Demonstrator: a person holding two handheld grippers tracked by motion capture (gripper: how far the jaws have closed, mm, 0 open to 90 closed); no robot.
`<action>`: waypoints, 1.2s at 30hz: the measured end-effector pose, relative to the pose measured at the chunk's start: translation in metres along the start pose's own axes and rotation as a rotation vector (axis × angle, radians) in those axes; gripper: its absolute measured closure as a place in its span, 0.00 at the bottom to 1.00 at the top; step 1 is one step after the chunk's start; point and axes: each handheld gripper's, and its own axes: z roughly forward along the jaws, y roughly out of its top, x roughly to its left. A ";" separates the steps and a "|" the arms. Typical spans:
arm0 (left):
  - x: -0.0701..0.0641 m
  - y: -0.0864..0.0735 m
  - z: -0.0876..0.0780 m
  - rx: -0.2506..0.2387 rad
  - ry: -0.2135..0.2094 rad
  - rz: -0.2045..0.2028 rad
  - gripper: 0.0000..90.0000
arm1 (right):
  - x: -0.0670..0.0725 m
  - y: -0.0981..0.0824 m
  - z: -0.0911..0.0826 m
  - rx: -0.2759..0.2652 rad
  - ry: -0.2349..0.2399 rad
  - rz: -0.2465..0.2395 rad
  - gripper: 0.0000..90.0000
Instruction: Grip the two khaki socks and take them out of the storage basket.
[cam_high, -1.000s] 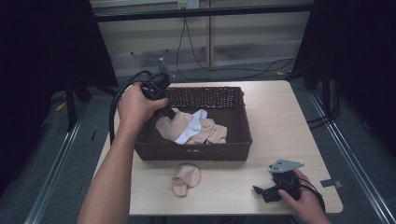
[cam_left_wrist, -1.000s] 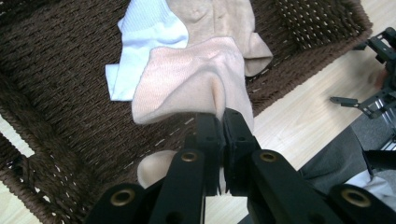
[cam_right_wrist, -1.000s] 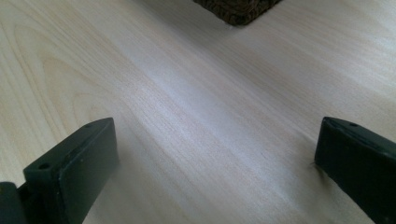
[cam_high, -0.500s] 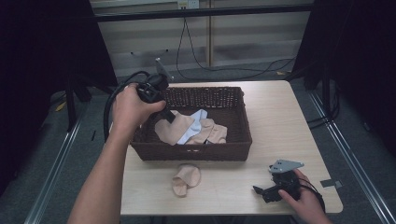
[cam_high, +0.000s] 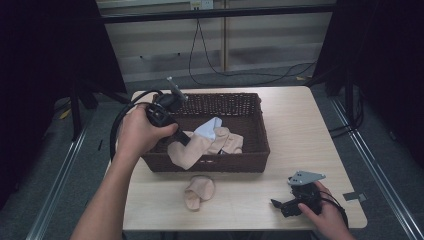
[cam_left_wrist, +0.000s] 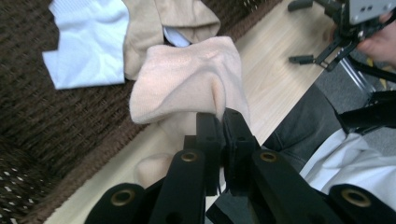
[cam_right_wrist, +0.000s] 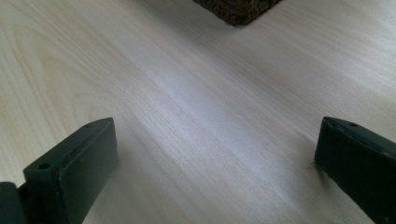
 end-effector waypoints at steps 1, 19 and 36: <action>-0.004 -0.004 0.005 0.002 -0.013 0.013 0.96 | 0.000 0.000 0.000 0.000 0.000 0.000 0.00; -0.010 -0.044 0.051 -0.010 -0.057 0.041 0.43 | 0.000 0.000 0.000 0.005 0.001 0.001 0.00; -0.001 -0.084 0.086 -0.035 0.042 0.064 0.07 | 0.000 0.000 0.000 0.005 0.001 0.002 0.00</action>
